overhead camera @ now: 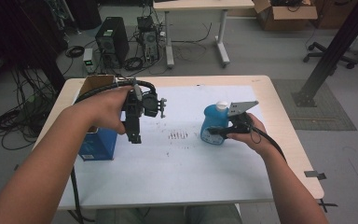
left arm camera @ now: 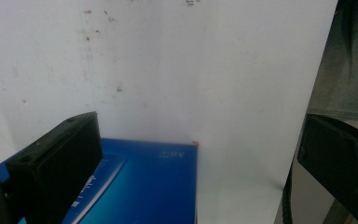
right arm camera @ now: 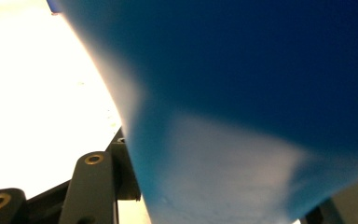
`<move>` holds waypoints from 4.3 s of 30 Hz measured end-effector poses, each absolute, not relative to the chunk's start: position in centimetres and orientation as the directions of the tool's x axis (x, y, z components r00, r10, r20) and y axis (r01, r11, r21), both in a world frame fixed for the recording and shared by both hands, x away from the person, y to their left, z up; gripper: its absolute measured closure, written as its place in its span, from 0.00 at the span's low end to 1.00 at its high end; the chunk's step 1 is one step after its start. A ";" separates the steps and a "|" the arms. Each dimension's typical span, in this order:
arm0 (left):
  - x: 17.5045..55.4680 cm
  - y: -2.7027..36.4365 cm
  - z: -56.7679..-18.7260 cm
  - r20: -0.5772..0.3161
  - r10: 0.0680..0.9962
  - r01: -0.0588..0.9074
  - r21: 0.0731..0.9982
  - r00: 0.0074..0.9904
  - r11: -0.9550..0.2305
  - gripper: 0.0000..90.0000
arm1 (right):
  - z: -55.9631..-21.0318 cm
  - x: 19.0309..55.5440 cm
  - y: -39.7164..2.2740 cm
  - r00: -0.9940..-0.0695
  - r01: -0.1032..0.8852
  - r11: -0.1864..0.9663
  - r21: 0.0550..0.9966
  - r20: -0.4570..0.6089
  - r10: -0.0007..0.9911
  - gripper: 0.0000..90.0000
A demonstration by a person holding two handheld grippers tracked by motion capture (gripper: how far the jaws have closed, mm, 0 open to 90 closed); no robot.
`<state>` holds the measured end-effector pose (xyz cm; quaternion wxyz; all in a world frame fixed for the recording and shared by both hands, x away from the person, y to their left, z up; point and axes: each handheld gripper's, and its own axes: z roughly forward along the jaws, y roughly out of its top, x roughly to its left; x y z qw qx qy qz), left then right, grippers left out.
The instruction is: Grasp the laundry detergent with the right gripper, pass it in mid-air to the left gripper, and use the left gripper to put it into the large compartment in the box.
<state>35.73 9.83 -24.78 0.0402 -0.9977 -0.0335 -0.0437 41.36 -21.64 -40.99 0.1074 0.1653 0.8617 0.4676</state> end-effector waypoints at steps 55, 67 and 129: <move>35.2 6.7 -23.5 0.047 0.016 0.018 -0.046 0.999 -0.999 0.00 | -35.7 35.7 -15.6 -0.999 -0.026 0.535 0.845 -0.043 0.018 0.51; 35.0 6.4 -23.6 0.039 0.012 0.014 -0.044 0.999 -0.999 0.00 | -36.3 35.4 -13.3 -1.000 -0.001 0.532 0.847 -0.006 0.008 0.51; 34.1 5.2 -24.8 0.026 -0.012 -0.011 -0.015 1.000 -1.000 0.00 | -36.7 34.7 -6.2 -1.000 0.002 0.532 0.847 -0.013 0.024 0.51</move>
